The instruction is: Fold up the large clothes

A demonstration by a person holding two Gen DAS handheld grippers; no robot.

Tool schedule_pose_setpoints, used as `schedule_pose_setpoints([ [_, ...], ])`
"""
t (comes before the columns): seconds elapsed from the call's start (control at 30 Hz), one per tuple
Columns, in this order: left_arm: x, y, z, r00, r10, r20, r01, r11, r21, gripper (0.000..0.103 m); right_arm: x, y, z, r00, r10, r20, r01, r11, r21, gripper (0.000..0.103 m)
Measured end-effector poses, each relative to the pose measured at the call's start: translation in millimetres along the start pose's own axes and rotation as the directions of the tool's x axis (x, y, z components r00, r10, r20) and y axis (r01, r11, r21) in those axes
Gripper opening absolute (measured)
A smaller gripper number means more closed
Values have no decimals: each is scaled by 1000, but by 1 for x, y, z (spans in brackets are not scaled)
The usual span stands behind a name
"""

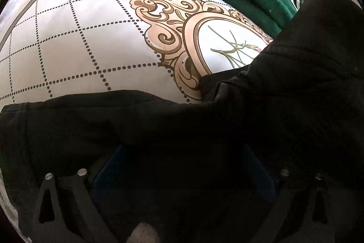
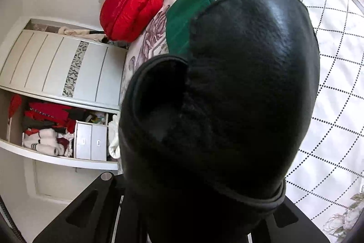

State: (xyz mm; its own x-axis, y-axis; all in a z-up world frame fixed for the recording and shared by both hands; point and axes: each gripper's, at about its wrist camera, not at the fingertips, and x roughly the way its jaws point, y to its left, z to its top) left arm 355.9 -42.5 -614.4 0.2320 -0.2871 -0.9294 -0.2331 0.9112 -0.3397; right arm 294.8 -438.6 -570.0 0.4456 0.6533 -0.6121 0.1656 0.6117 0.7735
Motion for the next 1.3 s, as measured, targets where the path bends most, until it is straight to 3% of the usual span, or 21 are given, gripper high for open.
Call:
schedule_pose_setpoints([
  [0.17, -23, 20, -4, 1000, 19, 11, -18, 999, -36, 103, -3, 13, -4, 1000, -16, -8, 16, 1000, -19, 16],
  [0.3, -80, 60, -19, 992, 70, 100, -54, 986, -157, 103, 2, 27, -19, 998, -54, -12, 52, 994, -92, 16],
  [0.47, -162, 136, -63, 969, 186, 166, -118, 929, -351, 103, 28, 80, -51, 994, -89, -68, 69, 964, -258, 16],
  [0.7, -241, 221, -145, 911, 382, 154, -267, 833, -484, 103, 115, 150, -151, 958, -155, -241, 3, 846, -533, 17],
  [0.77, -255, 238, -164, 892, 429, 145, -298, 797, -525, 103, 148, 153, -191, 932, -205, -300, -7, 815, -579, 17],
  [0.9, -275, 255, -184, 867, 474, 151, -309, 751, -584, 103, 211, 138, -263, 823, -328, -464, -25, 795, -606, 22],
  [0.93, -276, 253, -183, 865, 478, 154, -307, 745, -592, 103, 223, 133, -275, 787, -354, -505, -29, 796, -604, 28],
  [0.97, -280, 254, -185, 861, 483, 160, -302, 739, -603, 103, 234, 127, -288, 738, -379, -558, -40, 802, -597, 38],
  [1.03, -287, 252, -186, 860, 477, 182, -277, 736, -618, 103, 236, 123, -295, 676, -342, -652, -96, 837, -538, 57],
  [1.1, -294, 250, -183, 861, 465, 208, -248, 739, -627, 103, 220, 125, -290, 664, -303, -684, -141, 848, -512, 64],
  [1.17, -297, 246, -178, 865, 443, 234, -215, 750, -625, 103, 199, 124, -275, 641, -227, -733, -184, 882, -435, 81],
  [1.2, -298, 244, -175, 868, 433, 242, -204, 756, -621, 103, 186, 121, -264, 638, -207, -741, -181, 896, -406, 82],
  [1.27, -296, 234, -167, 874, 406, 266, -176, 776, -606, 103, 166, 121, -244, 642, -189, -743, -167, 912, -376, 82],
  [1.3, -292, 228, -162, 877, 396, 273, -169, 786, -595, 103, 150, 119, -226, 663, -166, -730, -163, 920, -358, 82],
])
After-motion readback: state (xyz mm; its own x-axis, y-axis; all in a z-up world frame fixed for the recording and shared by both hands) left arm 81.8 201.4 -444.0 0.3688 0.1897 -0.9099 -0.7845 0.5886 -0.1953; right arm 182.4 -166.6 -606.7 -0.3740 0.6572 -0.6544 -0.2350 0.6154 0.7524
